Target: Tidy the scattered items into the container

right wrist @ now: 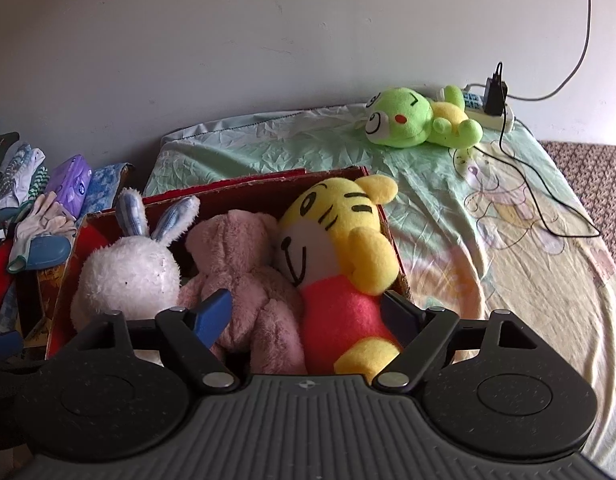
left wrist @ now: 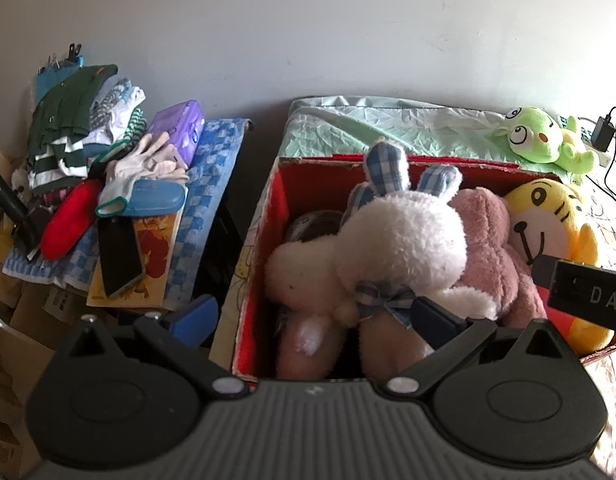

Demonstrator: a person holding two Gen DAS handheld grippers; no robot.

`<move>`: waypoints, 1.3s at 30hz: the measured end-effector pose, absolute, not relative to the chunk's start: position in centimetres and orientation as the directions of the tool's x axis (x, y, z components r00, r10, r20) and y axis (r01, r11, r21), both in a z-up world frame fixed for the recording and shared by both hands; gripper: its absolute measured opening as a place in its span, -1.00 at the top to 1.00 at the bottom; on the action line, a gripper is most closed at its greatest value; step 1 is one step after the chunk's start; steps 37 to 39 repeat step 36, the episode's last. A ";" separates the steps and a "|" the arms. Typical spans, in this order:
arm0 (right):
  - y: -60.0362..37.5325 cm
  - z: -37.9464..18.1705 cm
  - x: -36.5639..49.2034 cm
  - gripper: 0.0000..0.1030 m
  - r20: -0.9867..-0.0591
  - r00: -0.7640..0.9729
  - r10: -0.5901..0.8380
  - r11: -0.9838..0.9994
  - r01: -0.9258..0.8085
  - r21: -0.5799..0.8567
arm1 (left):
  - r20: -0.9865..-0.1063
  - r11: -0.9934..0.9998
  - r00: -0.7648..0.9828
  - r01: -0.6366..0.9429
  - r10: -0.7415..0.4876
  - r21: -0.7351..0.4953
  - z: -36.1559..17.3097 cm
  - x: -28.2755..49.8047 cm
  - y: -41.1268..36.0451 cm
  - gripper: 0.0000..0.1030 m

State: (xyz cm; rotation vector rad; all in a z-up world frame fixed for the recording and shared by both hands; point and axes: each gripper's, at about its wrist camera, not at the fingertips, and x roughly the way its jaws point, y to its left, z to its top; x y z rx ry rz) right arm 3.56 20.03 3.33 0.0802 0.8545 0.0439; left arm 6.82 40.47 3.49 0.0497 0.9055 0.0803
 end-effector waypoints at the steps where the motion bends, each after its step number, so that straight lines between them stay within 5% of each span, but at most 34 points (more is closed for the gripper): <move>1: 20.0 3.4 3.5 -0.61 -0.747 0.661 0.070 0.996 -0.010 0.085 | -0.781 0.996 0.618 -0.049 0.091 0.078 3.5 6.7 40.4 -0.99; 39: 19.9 3.9 2.6 -0.61 -0.722 0.689 0.068 0.996 -0.010 0.085 | -0.766 0.999 0.642 -0.028 0.042 0.032 4.3 6.2 40.7 -0.99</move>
